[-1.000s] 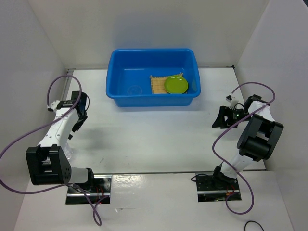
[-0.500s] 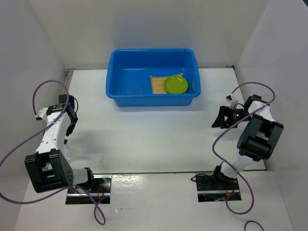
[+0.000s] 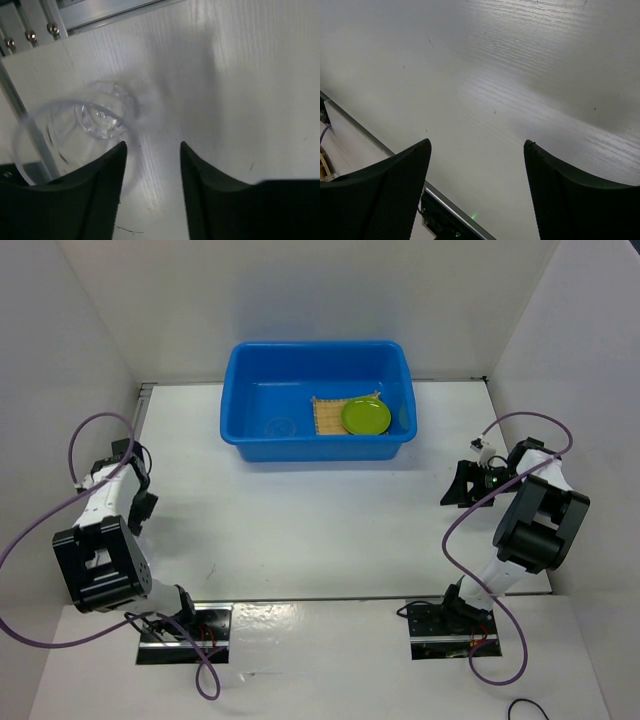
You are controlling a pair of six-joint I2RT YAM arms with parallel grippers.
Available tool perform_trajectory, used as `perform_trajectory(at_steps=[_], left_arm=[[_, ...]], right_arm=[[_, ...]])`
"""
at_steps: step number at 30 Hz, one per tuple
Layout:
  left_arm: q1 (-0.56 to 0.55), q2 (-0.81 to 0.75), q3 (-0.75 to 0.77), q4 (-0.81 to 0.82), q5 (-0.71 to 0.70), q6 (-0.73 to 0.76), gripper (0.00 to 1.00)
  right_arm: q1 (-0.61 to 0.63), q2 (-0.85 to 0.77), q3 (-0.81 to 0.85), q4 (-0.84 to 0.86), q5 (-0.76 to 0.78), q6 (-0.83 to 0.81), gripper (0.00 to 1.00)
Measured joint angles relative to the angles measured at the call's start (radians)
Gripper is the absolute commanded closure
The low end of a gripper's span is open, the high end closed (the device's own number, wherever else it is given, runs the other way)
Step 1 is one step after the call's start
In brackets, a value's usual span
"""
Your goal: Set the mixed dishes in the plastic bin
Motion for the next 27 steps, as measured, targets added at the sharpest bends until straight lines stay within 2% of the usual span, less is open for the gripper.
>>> perform_trajectory(at_steps=[2, 4, 12, 18, 20, 21, 23, 27], left_arm=[[0.000, 0.013, -0.001, 0.023, 0.032, 0.040, 0.93], [-0.001, 0.018, -0.002, 0.044, 0.051, 0.086, 1.00], [0.002, -0.095, -0.031, 0.095, 0.099, 0.167, 1.00], [0.000, -0.242, -0.001, 0.105, 0.161, 0.230, 1.00], [-0.007, -0.283, 0.063, 0.106, 0.205, 0.249, 1.00], [-0.018, -0.295, 0.122, 0.107, 0.230, 0.255, 1.00], [-0.052, -0.285, 0.246, 0.122, 0.272, 0.262, 1.00], [-0.188, -0.147, 0.576, 0.140, 0.326, 0.332, 1.00]], right_arm=[[0.000, 0.000, 0.000, -0.001, 0.000, 0.000, 0.20], [-0.002, 0.000, 0.000, -0.002, -0.001, 0.000, 0.20], [-0.040, 0.004, 0.000, -0.003, -0.001, -0.002, 0.20], [-0.053, 0.005, 0.000, -0.003, -0.001, -0.004, 0.20], [-0.053, 0.006, 0.000, -0.003, -0.002, -0.004, 0.20], [-0.053, 0.008, 0.000, -0.004, -0.002, -0.005, 0.17], [-0.053, 0.015, 0.000, -0.005, -0.002, -0.006, 0.17], [-0.055, 0.019, 0.000, -0.009, -0.005, -0.012, 0.17]])
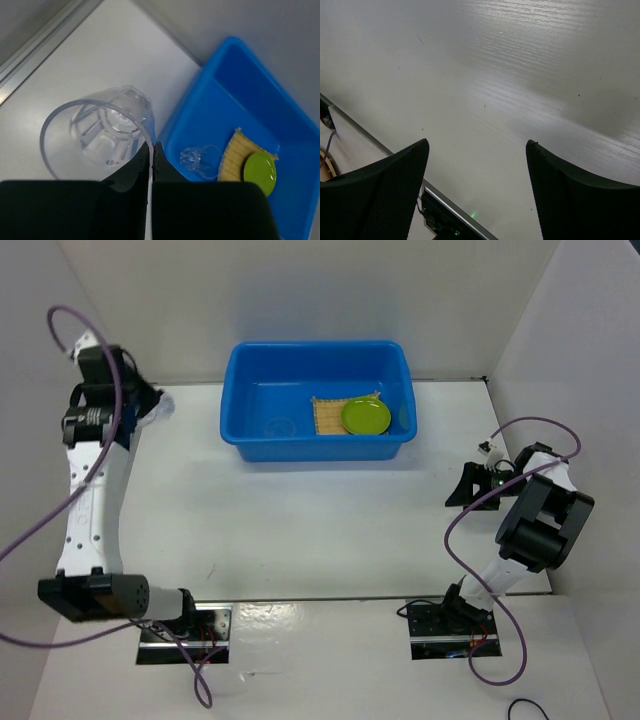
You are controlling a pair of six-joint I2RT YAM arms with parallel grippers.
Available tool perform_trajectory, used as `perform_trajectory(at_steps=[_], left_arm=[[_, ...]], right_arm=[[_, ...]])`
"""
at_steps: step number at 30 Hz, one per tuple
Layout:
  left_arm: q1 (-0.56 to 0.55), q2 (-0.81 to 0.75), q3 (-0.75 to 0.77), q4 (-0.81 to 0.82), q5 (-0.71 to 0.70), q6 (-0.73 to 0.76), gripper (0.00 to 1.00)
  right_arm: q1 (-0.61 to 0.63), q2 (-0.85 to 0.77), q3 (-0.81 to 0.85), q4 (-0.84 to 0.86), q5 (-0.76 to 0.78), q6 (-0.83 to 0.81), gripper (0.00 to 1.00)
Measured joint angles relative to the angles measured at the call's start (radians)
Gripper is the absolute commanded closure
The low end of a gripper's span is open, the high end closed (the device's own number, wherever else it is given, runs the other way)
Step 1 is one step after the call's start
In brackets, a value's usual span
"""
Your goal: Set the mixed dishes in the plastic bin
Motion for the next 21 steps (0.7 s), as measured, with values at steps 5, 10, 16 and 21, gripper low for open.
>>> perform_trajectory(at_steps=[5, 10, 16, 21], left_arm=[[-0.251, 0.231, 0.318, 0.003, 0.001, 0.121, 1.00], [-0.461, 0.464, 0.514, -0.039, -0.082, 0.250, 1.00], [-0.633, 0.785, 0.785, -0.113, -0.283, 0.393, 1.00], [-0.658, 0.968, 0.892, -0.158, -0.355, 0.433, 1.00]], right_arm=[[-0.003, 0.000, 0.000, -0.003, -0.002, -0.003, 0.17], [-0.003, 0.000, 0.000, -0.005, -0.006, -0.010, 0.17], [-0.003, 0.000, 0.002, -0.010, -0.008, -0.013, 0.17], [-0.003, 0.000, 0.007, -0.013, -0.011, -0.014, 0.16]])
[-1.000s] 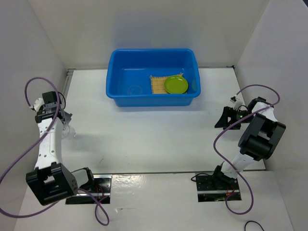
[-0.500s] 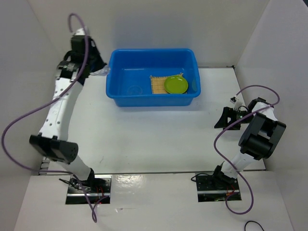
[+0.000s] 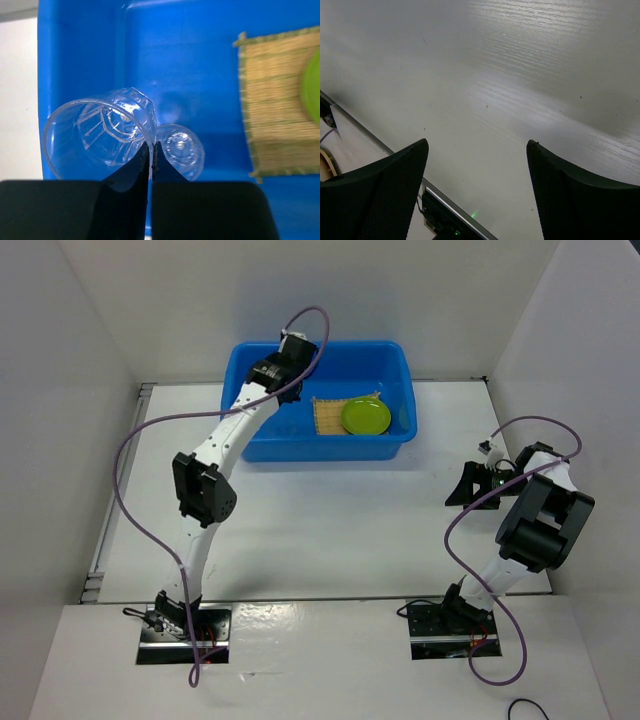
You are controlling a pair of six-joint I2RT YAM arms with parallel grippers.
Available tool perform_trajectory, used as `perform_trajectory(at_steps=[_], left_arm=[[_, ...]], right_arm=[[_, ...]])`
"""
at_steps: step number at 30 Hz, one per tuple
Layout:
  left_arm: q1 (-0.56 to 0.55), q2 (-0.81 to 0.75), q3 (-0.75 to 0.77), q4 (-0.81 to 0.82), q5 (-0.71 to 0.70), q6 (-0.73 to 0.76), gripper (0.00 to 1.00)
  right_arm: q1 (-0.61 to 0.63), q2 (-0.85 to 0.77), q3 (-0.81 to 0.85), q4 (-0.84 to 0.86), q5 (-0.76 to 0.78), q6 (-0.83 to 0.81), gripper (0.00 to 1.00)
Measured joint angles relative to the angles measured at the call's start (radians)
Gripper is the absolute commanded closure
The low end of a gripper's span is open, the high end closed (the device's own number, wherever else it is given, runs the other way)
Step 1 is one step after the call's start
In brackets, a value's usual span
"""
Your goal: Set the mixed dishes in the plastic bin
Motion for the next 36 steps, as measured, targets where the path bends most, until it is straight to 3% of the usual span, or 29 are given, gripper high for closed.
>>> perform_trajectory(at_steps=[6, 11, 17, 26, 34, 36], left_arm=[[0.010, 0.068, -0.006, -0.051, -0.071, 0.011, 1.00], [0.014, 0.063, -0.107, -0.021, -0.100, 0.011, 1.00], [0.025, 0.063, -0.266, 0.010, -0.078, 0.010, 1.00], [0.064, 0.008, -0.342, 0.084, 0.021, 0.006, 1.00], [0.092, 0.000, -0.369, 0.108, 0.095, -0.016, 0.89], [0.093, 0.000, -0.371, 0.095, 0.106, -0.018, 0.82]], right_arm=[[0.000, 0.000, 0.000, -0.001, 0.000, 0.000, 0.16], [0.000, 0.000, 0.000, 0.000, 0.000, 0.000, 0.16], [0.000, 0.000, 0.000, 0.000, -0.001, 0.000, 0.16], [0.000, 0.000, 0.000, -0.002, -0.003, 0.000, 0.16], [0.000, 0.000, 0.000, -0.001, -0.004, 0.000, 0.15], [0.000, 0.000, 0.000, -0.002, -0.004, 0.000, 0.14]])
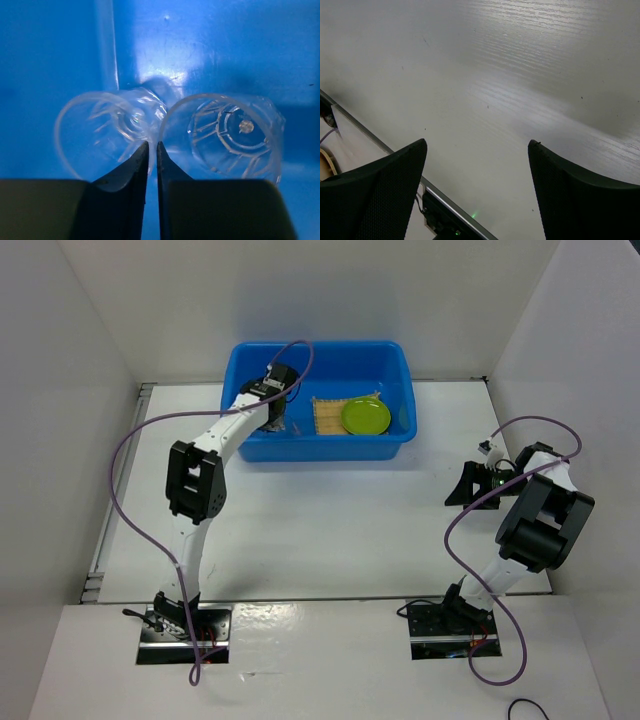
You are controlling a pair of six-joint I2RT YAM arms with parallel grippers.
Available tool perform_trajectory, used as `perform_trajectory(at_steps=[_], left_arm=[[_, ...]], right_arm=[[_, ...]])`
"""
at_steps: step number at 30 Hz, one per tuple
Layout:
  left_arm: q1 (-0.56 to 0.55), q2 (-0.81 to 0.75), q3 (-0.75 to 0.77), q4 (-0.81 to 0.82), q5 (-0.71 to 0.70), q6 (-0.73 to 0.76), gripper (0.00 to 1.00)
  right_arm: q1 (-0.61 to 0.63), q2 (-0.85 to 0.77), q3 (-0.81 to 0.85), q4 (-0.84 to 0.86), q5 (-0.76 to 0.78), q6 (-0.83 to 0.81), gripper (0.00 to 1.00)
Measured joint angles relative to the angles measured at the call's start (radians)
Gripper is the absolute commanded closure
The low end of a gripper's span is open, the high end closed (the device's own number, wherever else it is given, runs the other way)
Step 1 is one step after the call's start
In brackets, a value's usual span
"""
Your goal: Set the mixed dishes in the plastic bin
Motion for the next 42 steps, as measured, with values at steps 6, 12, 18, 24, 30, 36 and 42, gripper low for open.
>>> perform_trajectory(at_steps=[6, 12, 18, 24, 30, 36, 42], left_arm=[[0.001, 0.000, 0.043, -0.049, 0.005, -0.008, 0.54], [0.001, 0.000, 0.162, -0.107, -0.018, -0.031, 0.30], [-0.003, 0.000, 0.338, -0.212, -0.078, -0.055, 0.27], [-0.028, -0.057, 0.586, -0.320, -0.146, -0.110, 0.28], [-0.053, -0.464, 0.204, -0.261, -0.117, -0.151, 0.26], [0.008, -1.238, -0.647, 0.074, 0.011, -0.116, 0.05], [0.026, -1.652, -1.001, 0.260, 0.017, -0.039, 0.00]], right_arm=[[0.000, 0.000, 0.000, 0.000, 0.000, 0.000, 0.14], [0.000, 0.000, 0.000, 0.000, 0.000, 0.000, 0.12], [0.000, 0.000, 0.000, -0.001, 0.000, -0.004, 0.10], [-0.014, 0.000, 0.000, -0.008, -0.008, -0.014, 0.06], [-0.099, -0.011, 0.002, -0.014, -0.018, -0.032, 0.02], [-0.166, -0.027, 0.007, -0.042, -0.034, -0.085, 0.02], [-0.172, -0.029, 0.013, -0.098, -0.069, -0.167, 0.02]])
